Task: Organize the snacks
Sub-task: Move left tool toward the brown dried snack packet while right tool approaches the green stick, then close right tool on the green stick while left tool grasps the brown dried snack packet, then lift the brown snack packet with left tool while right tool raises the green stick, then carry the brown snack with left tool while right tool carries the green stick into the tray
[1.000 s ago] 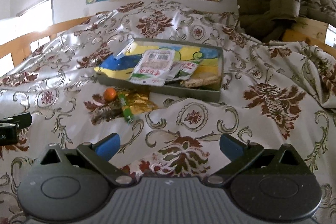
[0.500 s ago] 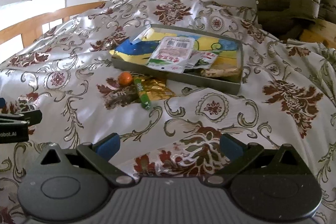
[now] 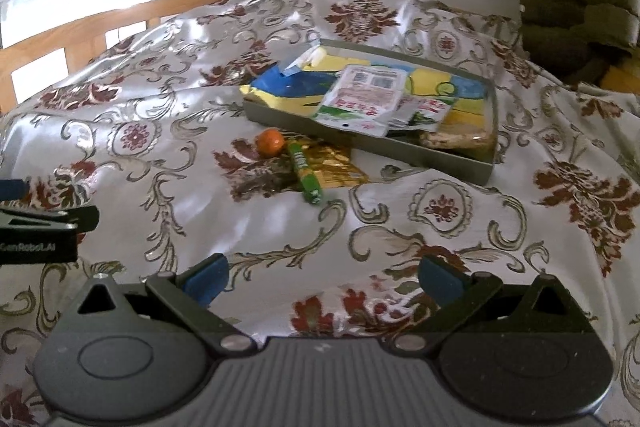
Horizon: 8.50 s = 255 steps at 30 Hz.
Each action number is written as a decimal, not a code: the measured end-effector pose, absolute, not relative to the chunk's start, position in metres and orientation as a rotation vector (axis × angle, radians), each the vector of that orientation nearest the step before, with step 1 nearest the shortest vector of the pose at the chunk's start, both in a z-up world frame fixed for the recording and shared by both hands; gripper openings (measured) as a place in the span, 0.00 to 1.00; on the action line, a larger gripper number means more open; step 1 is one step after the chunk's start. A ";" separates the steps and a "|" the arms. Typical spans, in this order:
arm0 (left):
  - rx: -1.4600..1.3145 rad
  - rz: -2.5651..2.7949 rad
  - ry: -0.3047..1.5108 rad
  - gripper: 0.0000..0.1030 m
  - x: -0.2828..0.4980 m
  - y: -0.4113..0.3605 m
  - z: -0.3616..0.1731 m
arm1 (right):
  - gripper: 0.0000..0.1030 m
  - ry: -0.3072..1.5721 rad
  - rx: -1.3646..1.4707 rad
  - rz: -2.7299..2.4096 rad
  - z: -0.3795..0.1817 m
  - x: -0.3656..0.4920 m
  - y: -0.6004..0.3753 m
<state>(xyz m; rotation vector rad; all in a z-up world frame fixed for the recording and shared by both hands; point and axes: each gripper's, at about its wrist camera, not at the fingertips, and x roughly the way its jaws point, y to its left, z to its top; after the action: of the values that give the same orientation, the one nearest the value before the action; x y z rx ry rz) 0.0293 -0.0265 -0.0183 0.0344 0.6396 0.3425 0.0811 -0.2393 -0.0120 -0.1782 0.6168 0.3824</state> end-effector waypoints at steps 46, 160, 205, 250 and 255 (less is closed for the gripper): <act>0.110 0.136 0.696 0.99 0.156 -0.018 -0.014 | 1.00 0.497 -0.360 0.344 -0.044 0.151 -0.217; -0.069 -0.174 0.953 0.45 0.143 -0.087 -0.022 | 0.18 0.641 -0.382 0.505 -0.034 0.153 -0.233; -0.090 -0.145 0.615 0.45 0.297 -0.096 0.049 | 0.18 0.326 0.116 0.289 0.023 0.291 -0.307; -0.058 -0.163 0.733 0.58 0.399 -0.160 0.016 | 0.58 0.426 0.098 0.146 -0.020 0.330 -0.319; -0.073 -0.140 0.696 0.74 0.388 -0.155 0.029 | 0.70 0.417 0.106 0.130 -0.012 0.325 -0.323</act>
<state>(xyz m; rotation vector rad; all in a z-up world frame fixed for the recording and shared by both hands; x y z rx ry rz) 0.3877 -0.1546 0.0285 -0.0728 0.6964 -0.1396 0.3249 -0.3227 -0.0120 0.1058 0.4166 0.1304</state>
